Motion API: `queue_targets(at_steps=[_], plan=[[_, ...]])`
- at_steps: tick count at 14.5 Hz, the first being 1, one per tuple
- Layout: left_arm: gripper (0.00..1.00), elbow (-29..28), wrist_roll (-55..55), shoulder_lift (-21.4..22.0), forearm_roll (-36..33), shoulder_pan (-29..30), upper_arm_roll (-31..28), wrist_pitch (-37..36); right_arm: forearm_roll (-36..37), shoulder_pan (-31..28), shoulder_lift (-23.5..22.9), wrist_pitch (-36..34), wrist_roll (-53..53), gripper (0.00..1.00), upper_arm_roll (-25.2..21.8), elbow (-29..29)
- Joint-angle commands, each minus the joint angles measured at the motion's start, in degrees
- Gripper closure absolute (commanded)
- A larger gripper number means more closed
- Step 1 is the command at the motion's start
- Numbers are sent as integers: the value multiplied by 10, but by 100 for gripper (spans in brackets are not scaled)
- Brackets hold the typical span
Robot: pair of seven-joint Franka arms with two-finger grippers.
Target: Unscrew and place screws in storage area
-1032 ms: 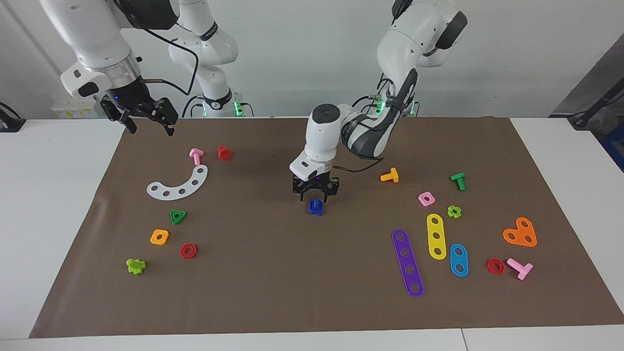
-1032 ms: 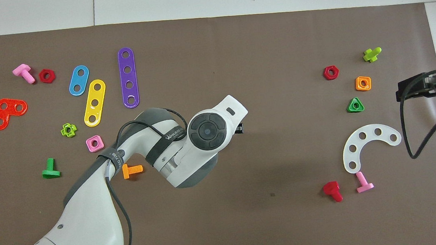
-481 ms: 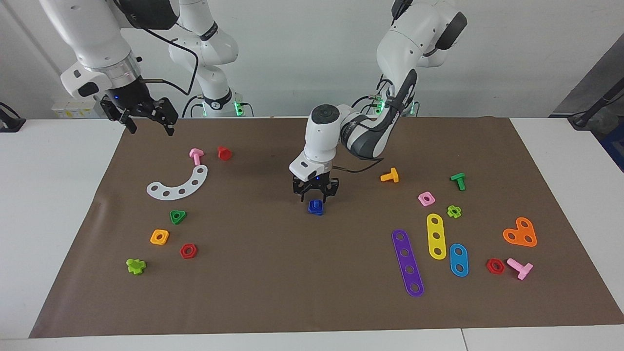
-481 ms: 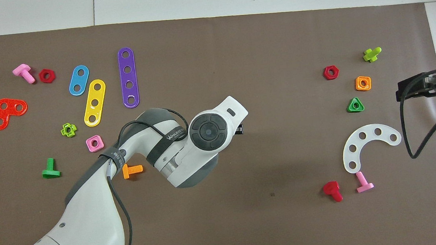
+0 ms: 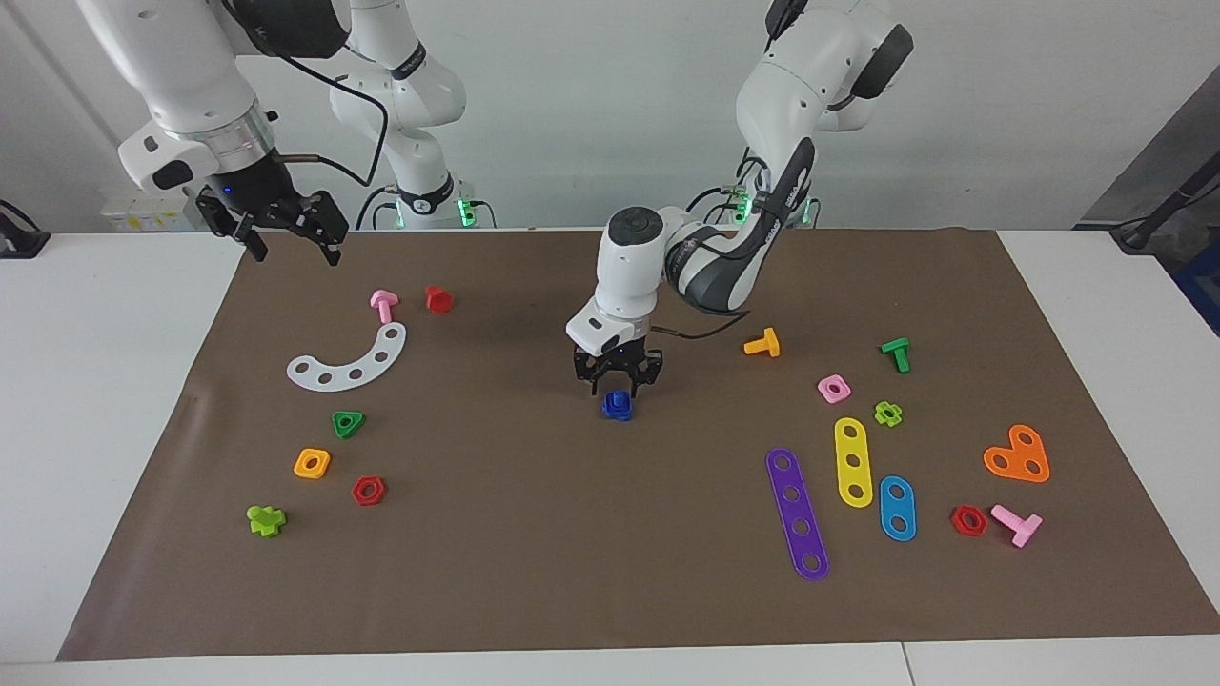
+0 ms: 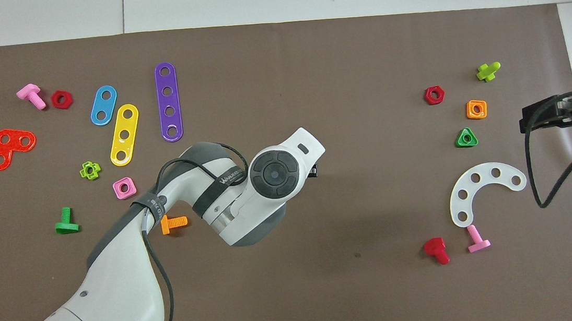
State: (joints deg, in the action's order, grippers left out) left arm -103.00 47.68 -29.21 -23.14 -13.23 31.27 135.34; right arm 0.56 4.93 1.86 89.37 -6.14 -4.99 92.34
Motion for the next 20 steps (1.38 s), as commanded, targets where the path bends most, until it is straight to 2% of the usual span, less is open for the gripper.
queue_targets(at_steps=[1, 2, 3, 6, 9, 13, 20], plan=[[61, -1, 14, -1, -16, -4, -6, 7, 1, -1, 10, -1, 18, 0, 0, 9], [70, 1, 14, -1, -16, -3, -6, 7, 1, -1, 10, -1, 18, 0, 0, 9], [74, 3, 14, -1, -15, -3, -6, 6, 1, -1, 10, 0, 18, 0, 0, 9], [78, 8, 14, -1, -11, -3, -6, -1, 1, -1, 10, -1, 18, 0, 1, 9], [77, 29, 16, -1, -7, -7, -6, -26, 1, -1, 10, 0, 18, 0, 1, 9], [77, 30, 19, 10, -4, -7, -3, -36, 1, -1, 10, 0, 18, 0, 0, 9], [77, 15, 9, 71, 19, 3, -2, -75, 1, -1, 13, -12, 20, 0, 0, 11]])
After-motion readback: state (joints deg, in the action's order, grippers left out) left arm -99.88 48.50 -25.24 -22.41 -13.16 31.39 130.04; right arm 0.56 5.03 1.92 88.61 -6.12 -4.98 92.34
